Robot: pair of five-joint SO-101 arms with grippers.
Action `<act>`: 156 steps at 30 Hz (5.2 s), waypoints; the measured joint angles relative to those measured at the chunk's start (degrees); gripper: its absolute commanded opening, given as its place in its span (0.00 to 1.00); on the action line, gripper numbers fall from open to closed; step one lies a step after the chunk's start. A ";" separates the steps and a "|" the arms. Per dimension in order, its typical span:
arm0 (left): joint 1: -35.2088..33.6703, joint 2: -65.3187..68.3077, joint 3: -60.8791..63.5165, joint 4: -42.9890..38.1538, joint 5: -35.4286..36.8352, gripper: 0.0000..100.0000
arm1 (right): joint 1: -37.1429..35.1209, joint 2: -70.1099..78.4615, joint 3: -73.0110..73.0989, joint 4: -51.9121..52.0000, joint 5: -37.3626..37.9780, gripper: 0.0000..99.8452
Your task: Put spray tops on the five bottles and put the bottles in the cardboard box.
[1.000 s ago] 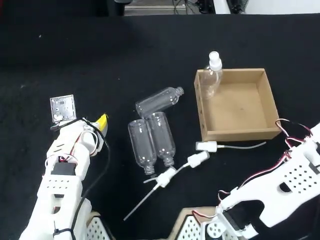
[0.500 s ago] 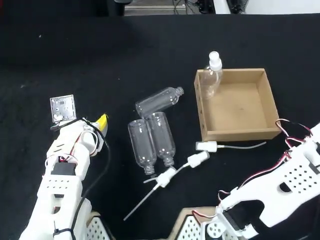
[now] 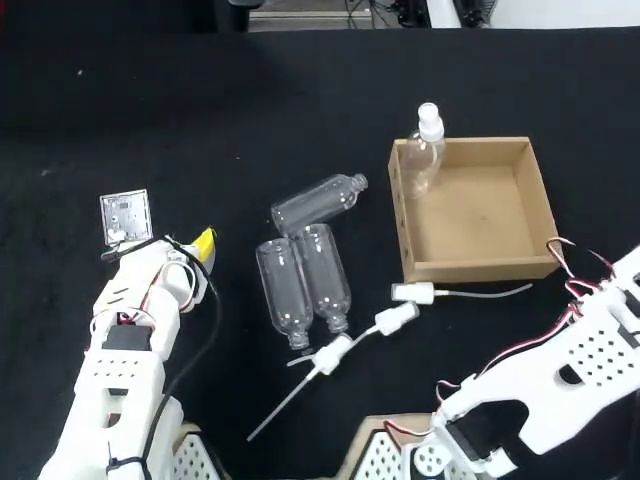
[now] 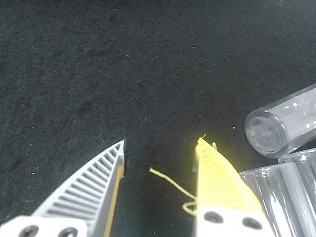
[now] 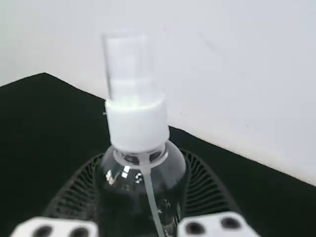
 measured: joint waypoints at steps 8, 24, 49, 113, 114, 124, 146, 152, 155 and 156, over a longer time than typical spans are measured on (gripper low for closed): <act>0.00 0.00 0.00 0.00 0.00 0.21 | -0.88 -15.74 0.00 17.14 -8.09 0.01; 0.00 0.00 0.00 0.00 0.00 0.21 | -17.41 -36.31 0.00 50.64 -8.53 0.01; 0.00 0.00 0.00 0.00 0.00 0.21 | -34.46 -59.08 32.62 36.13 0.88 0.01; 0.00 0.00 0.00 0.00 0.00 0.21 | -39.30 -26.46 36.40 -3.96 -7.38 0.01; 0.00 0.00 0.00 0.00 0.00 0.21 | -39.30 -26.46 36.40 -3.96 -8.44 0.01; 0.00 0.00 0.00 0.00 0.00 0.21 | -39.30 -25.41 35.43 -3.96 -12.04 0.01; 0.00 0.00 0.00 0.00 0.00 0.21 | -39.30 -20.22 31.82 -4.04 -12.04 0.05; 0.00 0.00 0.00 0.00 0.00 0.21 | -39.38 -20.22 31.82 -4.04 -9.93 0.19; 0.00 0.00 0.00 0.00 0.00 0.21 | -39.38 -20.22 31.82 -4.13 -9.76 0.19; 0.00 0.00 0.00 0.00 0.00 0.21 | -39.38 -20.22 31.82 -4.22 -9.76 0.19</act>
